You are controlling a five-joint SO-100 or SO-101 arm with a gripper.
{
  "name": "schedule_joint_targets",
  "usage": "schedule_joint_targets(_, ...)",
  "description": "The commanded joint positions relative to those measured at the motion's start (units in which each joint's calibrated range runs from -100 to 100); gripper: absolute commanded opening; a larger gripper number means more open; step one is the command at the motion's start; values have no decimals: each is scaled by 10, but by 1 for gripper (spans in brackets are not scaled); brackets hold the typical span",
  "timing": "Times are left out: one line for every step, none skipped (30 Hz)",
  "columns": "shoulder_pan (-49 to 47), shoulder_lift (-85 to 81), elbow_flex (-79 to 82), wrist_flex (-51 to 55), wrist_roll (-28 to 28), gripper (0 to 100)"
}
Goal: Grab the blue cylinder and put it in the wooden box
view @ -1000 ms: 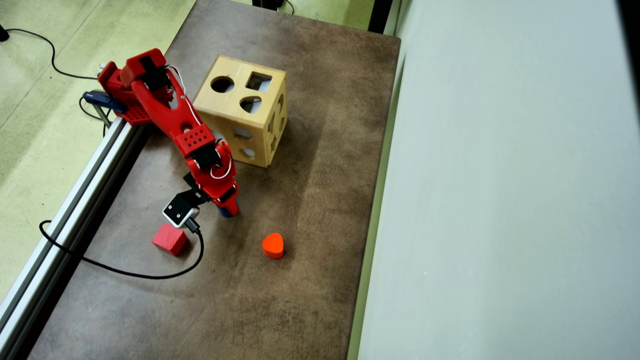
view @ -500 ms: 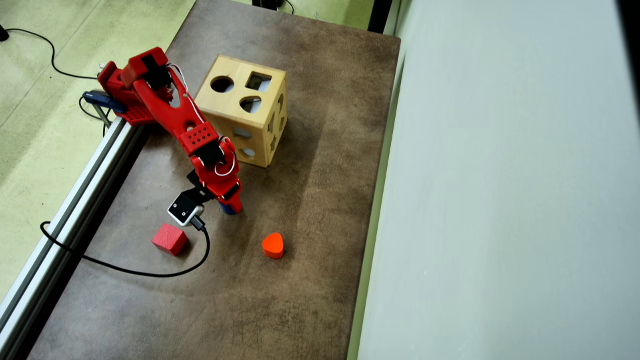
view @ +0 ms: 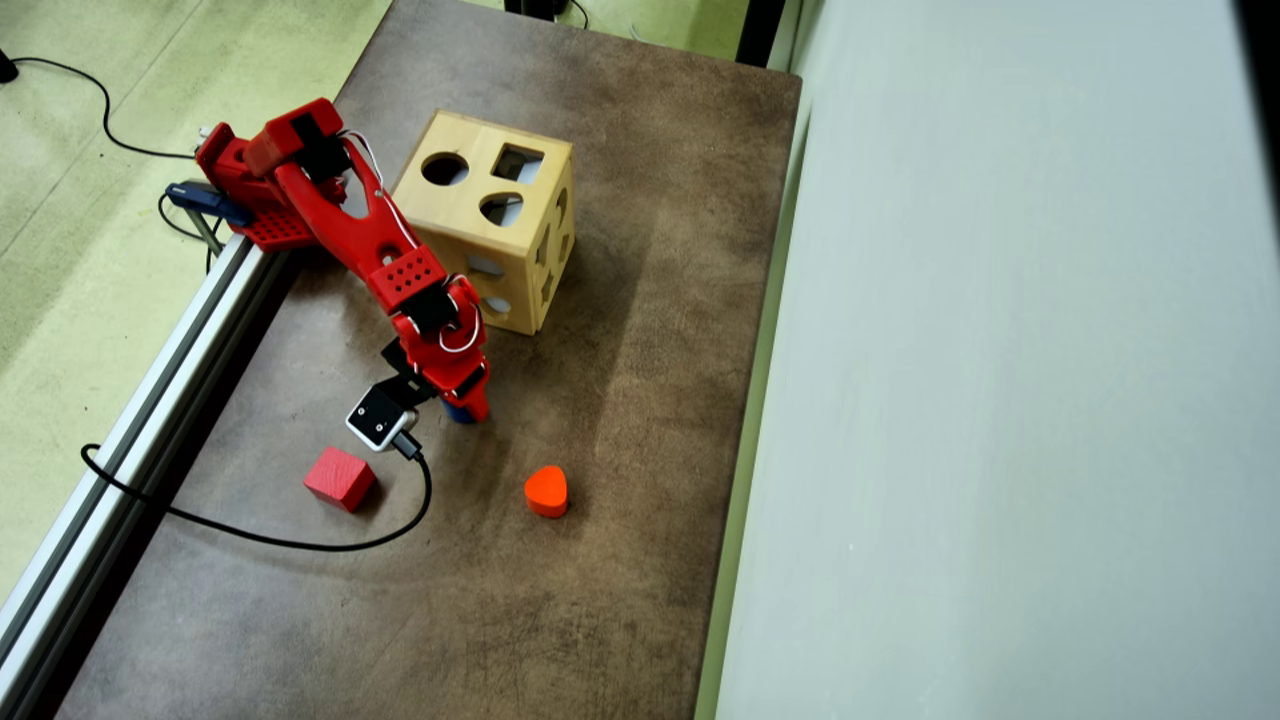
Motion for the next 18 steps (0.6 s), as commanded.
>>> schedule_joint_targets(-4, -13, -11, 1, 2, 22)
schedule_joint_targets(-4, -13, -11, 2, 2, 22)
schedule_joint_targets(-3, -13, -11, 2, 2, 22)
schedule_joint_targets(-2, -13, -11, 2, 2, 22)
schedule_joint_targets(0, -14, -10, 3, 2, 22)
schedule_joint_targets(1, -14, -10, 3, 2, 22)
schedule_joint_targets(2, -14, -10, 3, 2, 22)
schedule_joint_targets(3, -14, -10, 3, 2, 22)
schedule_joint_targets(3, -14, -10, 3, 2, 22)
schedule_joint_targets(3, -14, -10, 3, 2, 22)
schedule_joint_targets(3, -14, -10, 3, 2, 22)
schedule_joint_targets(3, -14, -10, 3, 2, 22)
schedule_joint_targets(3, -14, -10, 3, 2, 22)
schedule_joint_targets(3, -15, -10, 3, 2, 22)
schedule_joint_targets(4, -15, -12, 3, 2, 22)
schedule_joint_targets(4, -15, -12, 3, 2, 22)
schedule_joint_targets(4, -17, -11, 3, 2, 22)
schedule_joint_targets(2, -25, -9, 3, 2, 22)
